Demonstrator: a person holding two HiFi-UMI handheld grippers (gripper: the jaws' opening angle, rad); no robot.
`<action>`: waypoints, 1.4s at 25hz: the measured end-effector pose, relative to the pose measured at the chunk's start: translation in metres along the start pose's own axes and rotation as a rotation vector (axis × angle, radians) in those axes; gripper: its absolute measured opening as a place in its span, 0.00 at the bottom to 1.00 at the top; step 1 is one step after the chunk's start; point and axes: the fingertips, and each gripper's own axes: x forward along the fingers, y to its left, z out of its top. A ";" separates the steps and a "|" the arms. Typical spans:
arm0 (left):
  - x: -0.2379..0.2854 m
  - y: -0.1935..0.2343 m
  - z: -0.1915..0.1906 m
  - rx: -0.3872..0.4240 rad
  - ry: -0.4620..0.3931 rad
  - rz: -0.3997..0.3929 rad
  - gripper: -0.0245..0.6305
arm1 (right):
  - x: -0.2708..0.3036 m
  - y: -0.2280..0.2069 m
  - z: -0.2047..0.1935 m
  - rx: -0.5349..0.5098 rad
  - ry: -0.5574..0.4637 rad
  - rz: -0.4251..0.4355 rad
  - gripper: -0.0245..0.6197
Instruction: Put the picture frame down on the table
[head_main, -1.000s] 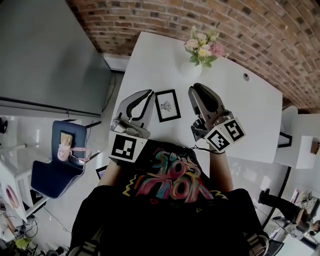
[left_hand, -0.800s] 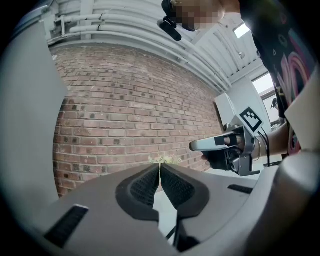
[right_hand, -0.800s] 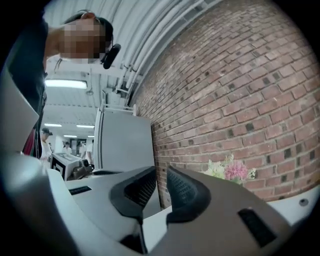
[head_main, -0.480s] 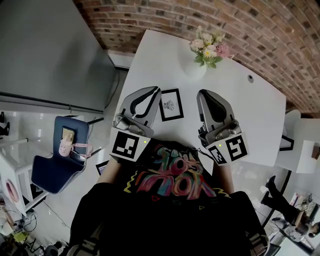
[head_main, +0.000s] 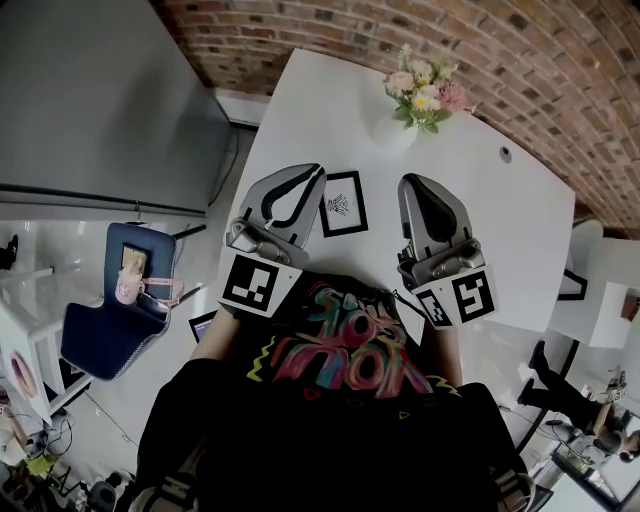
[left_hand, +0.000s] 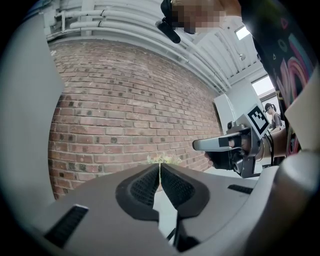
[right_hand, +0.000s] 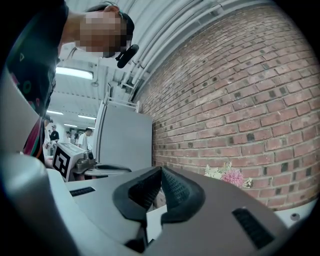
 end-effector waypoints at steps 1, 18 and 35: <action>0.001 0.000 -0.001 -0.002 0.001 -0.001 0.08 | 0.000 -0.001 -0.001 0.004 0.000 -0.002 0.07; 0.009 0.002 -0.011 0.053 0.048 -0.031 0.08 | 0.007 -0.006 -0.008 0.035 0.018 0.009 0.07; 0.007 -0.001 -0.007 -0.066 0.000 -0.056 0.08 | 0.008 -0.002 -0.010 0.064 0.013 0.032 0.07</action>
